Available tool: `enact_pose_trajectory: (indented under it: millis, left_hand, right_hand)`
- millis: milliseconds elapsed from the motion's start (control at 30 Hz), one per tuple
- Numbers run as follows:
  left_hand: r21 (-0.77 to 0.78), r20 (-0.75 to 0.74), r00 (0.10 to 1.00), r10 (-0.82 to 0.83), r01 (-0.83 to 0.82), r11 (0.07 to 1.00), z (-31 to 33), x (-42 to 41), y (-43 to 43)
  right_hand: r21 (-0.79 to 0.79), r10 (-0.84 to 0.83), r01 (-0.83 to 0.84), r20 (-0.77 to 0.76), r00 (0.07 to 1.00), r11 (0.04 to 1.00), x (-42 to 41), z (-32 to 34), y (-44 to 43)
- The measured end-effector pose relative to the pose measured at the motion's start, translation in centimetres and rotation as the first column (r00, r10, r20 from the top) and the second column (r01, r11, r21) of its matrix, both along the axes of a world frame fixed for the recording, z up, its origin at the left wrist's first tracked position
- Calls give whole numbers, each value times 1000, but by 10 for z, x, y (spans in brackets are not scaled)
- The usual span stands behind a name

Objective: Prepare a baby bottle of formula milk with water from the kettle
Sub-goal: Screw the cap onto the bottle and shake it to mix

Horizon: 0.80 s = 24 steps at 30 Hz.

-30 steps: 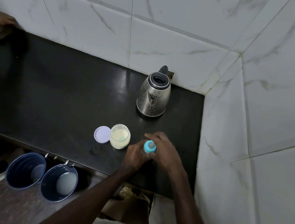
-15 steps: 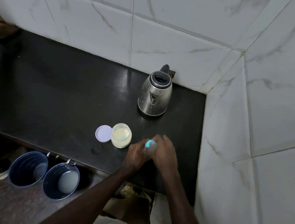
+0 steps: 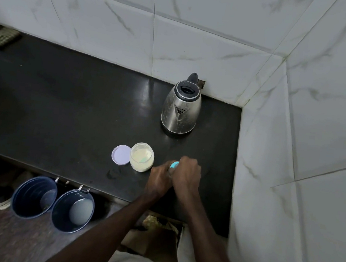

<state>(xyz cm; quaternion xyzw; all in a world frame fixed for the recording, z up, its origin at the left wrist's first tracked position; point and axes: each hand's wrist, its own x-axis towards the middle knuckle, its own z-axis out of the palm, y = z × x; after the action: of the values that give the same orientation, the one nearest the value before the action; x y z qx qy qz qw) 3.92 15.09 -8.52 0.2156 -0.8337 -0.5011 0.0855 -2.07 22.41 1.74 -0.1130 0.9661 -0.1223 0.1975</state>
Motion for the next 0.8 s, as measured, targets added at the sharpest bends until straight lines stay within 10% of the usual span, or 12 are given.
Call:
enact_pose_trajectory:
  millis: [200, 533, 800]
  left_hand:
    - [1, -23, 1000, -10, 10, 1000, 1, -1, -1]
    - [65, -99, 991, 85, -79, 995, -8, -1, 8]
    - [93, -27, 999, 20, -17, 996, -10, -3, -3]
  right_hand:
    - [-20, 129, -130, -53, 990, 991, 2, -11, 5]
    - [-87, -219, 214, -56, 974, 973, 12, -16, -14]
    - [-67, 244, -240, 68, 967, 969, -17, -12, 23]
